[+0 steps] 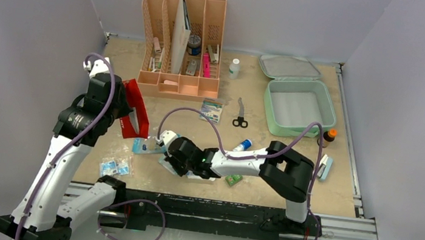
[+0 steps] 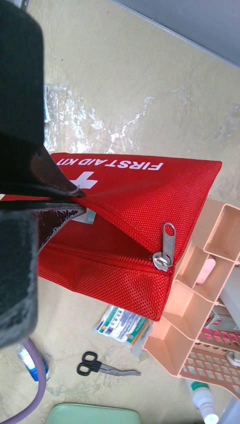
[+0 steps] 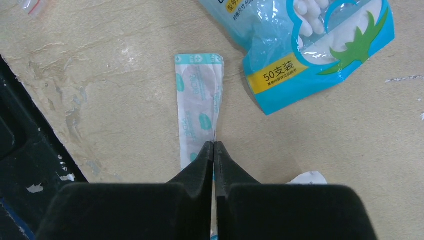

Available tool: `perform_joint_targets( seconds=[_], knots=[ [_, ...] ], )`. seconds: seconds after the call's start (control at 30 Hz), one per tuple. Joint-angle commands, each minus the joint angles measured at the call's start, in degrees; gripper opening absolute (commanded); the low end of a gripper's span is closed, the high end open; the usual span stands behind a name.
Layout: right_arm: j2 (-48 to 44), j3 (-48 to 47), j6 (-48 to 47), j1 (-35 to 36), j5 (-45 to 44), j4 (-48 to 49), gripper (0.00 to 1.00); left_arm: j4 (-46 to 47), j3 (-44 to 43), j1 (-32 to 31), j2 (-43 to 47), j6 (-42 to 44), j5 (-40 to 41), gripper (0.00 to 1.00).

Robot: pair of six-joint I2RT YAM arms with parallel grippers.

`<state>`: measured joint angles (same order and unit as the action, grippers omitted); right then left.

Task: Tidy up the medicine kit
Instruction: Pick up the medical item at the center of the board.

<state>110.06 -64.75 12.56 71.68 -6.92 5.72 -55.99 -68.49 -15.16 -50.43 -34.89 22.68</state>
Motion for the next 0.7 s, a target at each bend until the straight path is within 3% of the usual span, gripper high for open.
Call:
perform_joint_targets(
  seconds=[0.0, 0.17, 0.37, 0.67],
  knots=[
    [-3.09, 2.54, 3.24, 0.48, 0.66, -0.01, 0.0, 1.17, 1.07, -0.22, 0.58, -0.53, -2.2, 0.0],
    [-7.89, 5.42, 6.53, 0.13, 1.83, 2.24, 0.0, 2.38, 2.94, -0.22, 0.15, 0.49, -4.57, 0.0],
    [-14.74, 10.29, 9.6, 0.13, -3.58, 3.71, 0.0, 4.04, 6.73, -0.22, -1.7, -0.02, -9.51, 0.0],
    [-21.53, 11.99, 11.09, -2.94, -7.35, -0.39, 0.0, 7.31, 8.78, -0.22, -2.3, 2.31, -14.01, 0.0]
  ],
)
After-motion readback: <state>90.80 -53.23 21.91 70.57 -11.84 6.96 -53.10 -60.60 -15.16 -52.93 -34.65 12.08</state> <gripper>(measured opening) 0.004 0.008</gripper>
